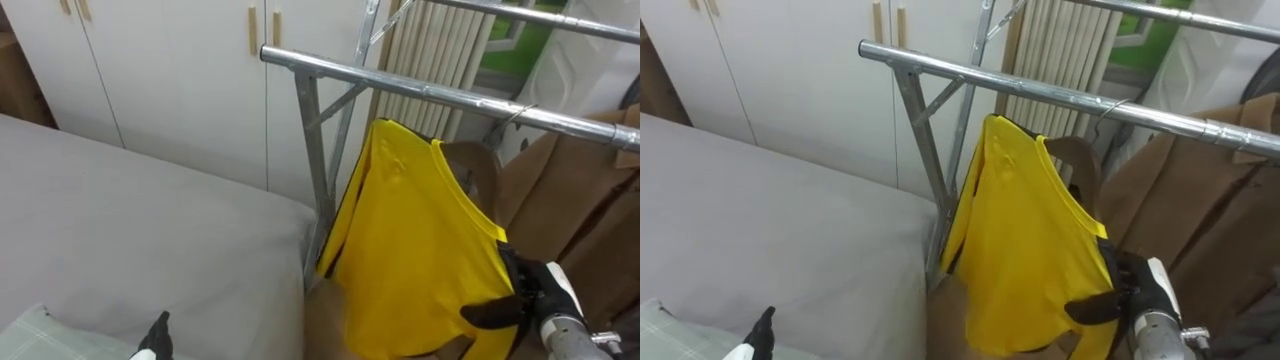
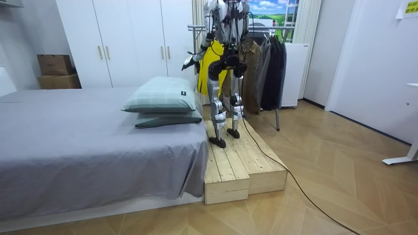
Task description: Hang clothes
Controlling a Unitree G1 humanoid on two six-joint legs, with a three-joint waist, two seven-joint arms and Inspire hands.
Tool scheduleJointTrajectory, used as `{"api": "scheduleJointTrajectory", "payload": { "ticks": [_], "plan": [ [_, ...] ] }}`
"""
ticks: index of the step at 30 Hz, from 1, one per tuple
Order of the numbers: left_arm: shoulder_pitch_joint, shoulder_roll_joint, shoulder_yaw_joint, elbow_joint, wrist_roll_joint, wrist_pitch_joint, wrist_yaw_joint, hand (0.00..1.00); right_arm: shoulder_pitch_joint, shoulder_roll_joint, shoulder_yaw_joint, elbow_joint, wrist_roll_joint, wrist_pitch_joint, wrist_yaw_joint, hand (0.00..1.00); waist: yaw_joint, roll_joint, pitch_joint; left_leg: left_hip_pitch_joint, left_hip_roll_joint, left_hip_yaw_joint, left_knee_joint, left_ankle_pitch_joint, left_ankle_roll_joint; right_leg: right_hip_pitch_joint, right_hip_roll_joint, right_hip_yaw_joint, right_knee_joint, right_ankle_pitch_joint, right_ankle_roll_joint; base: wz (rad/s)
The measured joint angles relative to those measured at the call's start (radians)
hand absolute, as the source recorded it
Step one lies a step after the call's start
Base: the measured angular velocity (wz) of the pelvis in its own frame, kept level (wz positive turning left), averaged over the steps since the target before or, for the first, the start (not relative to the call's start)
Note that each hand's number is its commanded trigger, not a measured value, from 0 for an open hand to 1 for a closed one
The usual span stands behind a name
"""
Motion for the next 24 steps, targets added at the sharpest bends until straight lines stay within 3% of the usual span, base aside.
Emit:
{"api": "scheduleJointTrajectory", "payload": {
  "ticks": [24],
  "plan": [
    [-0.035, 0.002, -0.016, 0.0, -0.014, -0.003, 0.024, 0.0, 0.001, 0.003, 0.001, -0.026, 0.154, -0.003, -0.051, 0.0, -0.003, 0.007, -0.0006, -0.003, 0.0, 0.002, 0.0, 0.0, 0.0, -0.002, 0.0, 0.0, 0.0, 0.0, 0.0, 0.0]
  ]
}}
